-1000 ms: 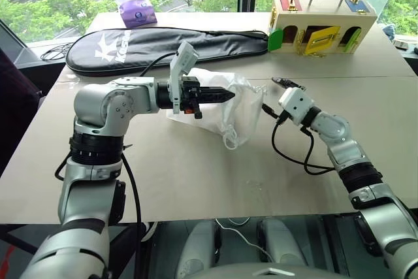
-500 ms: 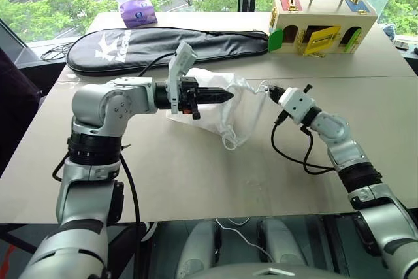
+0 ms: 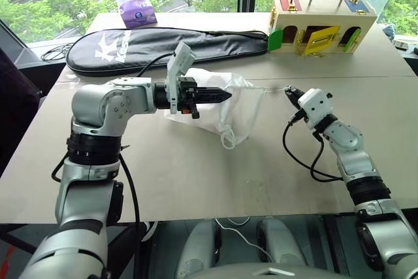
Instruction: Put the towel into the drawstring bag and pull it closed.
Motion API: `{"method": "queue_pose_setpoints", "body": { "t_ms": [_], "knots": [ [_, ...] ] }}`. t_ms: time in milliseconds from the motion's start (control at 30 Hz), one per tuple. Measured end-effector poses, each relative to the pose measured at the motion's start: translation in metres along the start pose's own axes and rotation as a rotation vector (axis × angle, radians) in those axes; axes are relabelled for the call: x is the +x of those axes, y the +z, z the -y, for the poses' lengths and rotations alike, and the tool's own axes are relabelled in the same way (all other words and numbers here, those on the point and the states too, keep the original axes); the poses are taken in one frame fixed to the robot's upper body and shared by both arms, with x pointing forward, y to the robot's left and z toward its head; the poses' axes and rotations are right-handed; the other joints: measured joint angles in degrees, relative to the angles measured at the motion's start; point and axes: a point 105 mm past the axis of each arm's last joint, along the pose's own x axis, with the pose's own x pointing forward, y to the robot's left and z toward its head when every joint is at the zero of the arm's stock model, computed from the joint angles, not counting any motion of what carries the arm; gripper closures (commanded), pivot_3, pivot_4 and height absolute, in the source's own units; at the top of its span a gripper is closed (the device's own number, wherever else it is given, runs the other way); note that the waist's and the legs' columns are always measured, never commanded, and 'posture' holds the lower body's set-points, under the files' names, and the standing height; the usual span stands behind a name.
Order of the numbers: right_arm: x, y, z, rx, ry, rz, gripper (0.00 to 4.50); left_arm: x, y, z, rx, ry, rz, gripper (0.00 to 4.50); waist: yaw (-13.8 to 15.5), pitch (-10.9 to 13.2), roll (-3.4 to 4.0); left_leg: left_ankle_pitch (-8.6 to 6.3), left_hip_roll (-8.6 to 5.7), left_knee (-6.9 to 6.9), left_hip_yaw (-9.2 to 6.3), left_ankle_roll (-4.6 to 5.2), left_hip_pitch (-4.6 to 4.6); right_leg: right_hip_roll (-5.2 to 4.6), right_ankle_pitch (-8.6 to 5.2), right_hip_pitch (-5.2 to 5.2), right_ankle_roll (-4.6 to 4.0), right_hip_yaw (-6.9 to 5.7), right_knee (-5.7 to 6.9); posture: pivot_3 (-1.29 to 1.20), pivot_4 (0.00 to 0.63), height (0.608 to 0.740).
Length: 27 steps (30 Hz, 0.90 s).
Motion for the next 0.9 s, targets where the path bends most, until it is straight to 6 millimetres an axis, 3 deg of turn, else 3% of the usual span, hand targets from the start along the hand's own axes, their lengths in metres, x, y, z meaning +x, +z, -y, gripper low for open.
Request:
{"method": "queue_pose_setpoints", "body": {
  "t_ms": [67,100,167,300,633,733,900],
  "knots": [
    [-0.003,0.0,-0.002,0.009,0.0,-0.009,4.41,0.001,0.0,-0.001,0.002,0.003,0.002,4.5,0.05,0.0,0.0,0.0,0.0,0.0,0.0,0.0,0.0,0.0,0.0,0.0,0.0,0.0,0.0,0.0,0.15,0.74],
    [-0.005,0.0,-0.004,0.018,0.004,-0.02,4.18,0.002,-0.001,-0.002,0.005,0.008,-0.001,4.5,0.05,0.0,0.0,0.0,-0.01,0.0,0.01,0.0,0.0,0.0,0.0,0.0,0.0,0.01,0.0,0.0,0.15,0.74],
    [-0.008,-0.001,-0.007,0.02,0.022,-0.037,3.57,0.004,-0.002,-0.002,0.008,0.002,-0.005,4.5,0.06,0.0,0.0,0.0,-0.01,0.01,0.01,0.01,0.0,-0.01,0.0,0.0,0.0,0.01,0.0,0.0,0.15,0.74],
    [-0.014,-0.004,-0.018,0.012,0.091,-0.083,1.69,0.007,-0.003,0.0,0.015,-0.013,-0.009,4.5,-0.01,0.0,0.0,-0.01,-0.01,0.01,0.01,0.02,0.0,0.0,0.0,0.0,0.0,0.01,0.02,0.0,0.15,0.74],
    [-0.015,-0.005,-0.021,0.005,0.155,-0.114,1.69,0.008,-0.003,0.0,0.036,-0.02,-0.01,4.5,0.03,0.0,0.0,-0.01,-0.02,0.02,0.01,0.02,0.0,0.0,0.0,0.0,0.0,0.0,0.02,0.0,0.15,0.74],
    [-0.004,0.004,-0.032,-0.004,0.232,-0.084,1.69,0.008,-0.003,0.001,0.038,-0.027,-0.011,4.5,-0.13,0.0,0.0,-0.02,-0.01,0.02,0.0,0.03,0.02,0.02,0.0,0.0,0.0,0.0,0.06,0.0,0.15,0.74],
    [0.017,0.015,-0.034,0.027,0.238,-0.048,1.69,0.008,-0.003,0.001,0.039,-0.031,-0.012,4.5,-0.02,0.0,0.0,-0.01,-0.01,0.04,-0.01,0.02,0.01,0.01,0.0,0.0,0.0,-0.01,0.04,0.0,0.15,0.74]
  ]
}}
